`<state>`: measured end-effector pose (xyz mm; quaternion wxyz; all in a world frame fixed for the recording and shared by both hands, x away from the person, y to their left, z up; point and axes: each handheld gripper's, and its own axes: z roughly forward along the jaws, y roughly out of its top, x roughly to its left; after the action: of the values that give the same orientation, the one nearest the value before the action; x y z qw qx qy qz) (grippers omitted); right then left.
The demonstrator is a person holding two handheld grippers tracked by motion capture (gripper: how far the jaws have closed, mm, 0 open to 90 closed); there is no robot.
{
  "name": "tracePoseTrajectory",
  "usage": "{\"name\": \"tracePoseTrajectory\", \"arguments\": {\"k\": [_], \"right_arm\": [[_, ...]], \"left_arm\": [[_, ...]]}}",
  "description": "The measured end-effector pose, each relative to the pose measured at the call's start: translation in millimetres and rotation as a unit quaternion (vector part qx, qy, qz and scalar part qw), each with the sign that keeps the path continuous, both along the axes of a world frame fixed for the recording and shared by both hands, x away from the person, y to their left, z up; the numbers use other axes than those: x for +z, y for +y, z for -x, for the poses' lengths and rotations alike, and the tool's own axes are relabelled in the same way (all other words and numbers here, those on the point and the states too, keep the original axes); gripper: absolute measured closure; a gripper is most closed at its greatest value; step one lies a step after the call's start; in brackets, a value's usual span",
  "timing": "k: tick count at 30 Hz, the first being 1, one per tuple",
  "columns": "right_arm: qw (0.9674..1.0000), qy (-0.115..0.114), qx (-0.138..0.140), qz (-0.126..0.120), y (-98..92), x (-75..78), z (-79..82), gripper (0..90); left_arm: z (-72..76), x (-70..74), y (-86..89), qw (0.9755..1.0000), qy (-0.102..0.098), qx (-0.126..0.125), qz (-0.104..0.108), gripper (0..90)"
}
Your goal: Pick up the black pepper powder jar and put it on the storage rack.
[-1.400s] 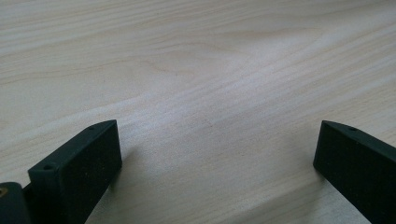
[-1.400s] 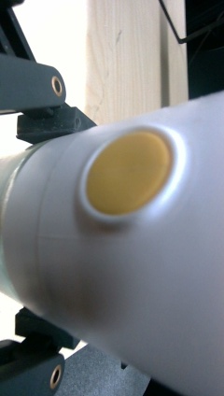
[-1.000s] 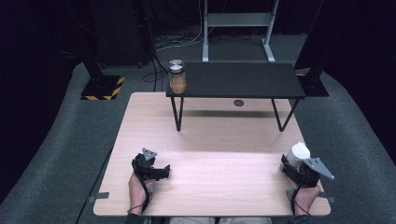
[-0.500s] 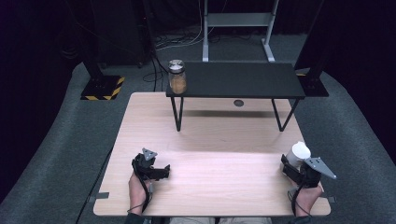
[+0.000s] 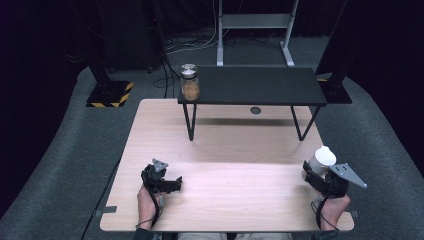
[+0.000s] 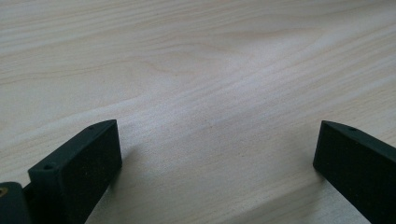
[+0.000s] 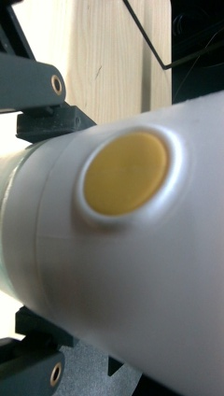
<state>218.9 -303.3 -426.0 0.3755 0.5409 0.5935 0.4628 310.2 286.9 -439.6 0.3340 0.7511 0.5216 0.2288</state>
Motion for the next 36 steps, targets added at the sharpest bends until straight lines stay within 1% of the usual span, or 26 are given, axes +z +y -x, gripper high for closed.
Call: {"name": "tracePoseTrajectory", "arguments": {"k": [2, 3, 4, 5, 6, 7, 17, 23, 27, 36], "right_arm": [[1.0, 0.001, 0.003, 0.002, -0.3, 6.3, -1.4, 30.2], [1.0, 0.001, 0.003, 0.002, -0.3, 6.3, -1.4, 30.2], [1.0, 0.002, 0.006, 0.003, -0.2, 11.0, -2.5, 30.2], [1.0, 0.002, 0.006, 0.003, -0.2, 11.0, -2.5, 30.2], [1.0, 0.001, 0.008, 0.005, 1.0, 15.3, -3.4, 30.2], [1.0, 0.001, 0.008, 0.005, 1.0, 15.3, -3.4, 30.2], [0.9998, -0.004, 0.016, 0.008, 7.3, 33.5, -7.9, 30.2], [0.9997, -0.005, 0.019, 0.013, 9.7, 46.2, -11.7, 30.2], [0.9997, -0.008, 0.019, 0.014, 10.1, 52.0, -13.1, 30.1], [0.9997, -0.006, 0.019, 0.014, 10.0, 64.2, -16.7, 30.2]], "left_arm": [[0.0, 0.1, -0.1, 1.0, 0.0, 0.0, 0.0, 0.4], [0.0, 0.1, -0.1, 1.0, 0.0, 0.0, 0.0, 0.6], [0.2, -0.1, 0.0, 1.0, -0.001, 0.0, 0.0, 0.8], [0.4, -0.1, -0.1, 1.0, -0.001, -0.001, 0.0, 0.8], [0.2, -0.1, 0.1, 1.0, -0.001, -0.001, 0.0, 0.8], [0.2, -0.1, 0.1, 1.0, -0.001, -0.001, 0.0, 0.8], [-0.3, -0.4, 0.8, 1.0, -0.001, -0.006, 0.001, 0.8], [1.8, -0.6, -1.2, 0.9999, -0.008, -0.009, -0.007, 1.0], [3.0, -0.9, -2.5, 0.9998, -0.012, -0.012, -0.013, 1.0], [-2.2, -0.1, 3.2, 0.9998, -0.002, -0.018, -0.002, 1.2]]}}
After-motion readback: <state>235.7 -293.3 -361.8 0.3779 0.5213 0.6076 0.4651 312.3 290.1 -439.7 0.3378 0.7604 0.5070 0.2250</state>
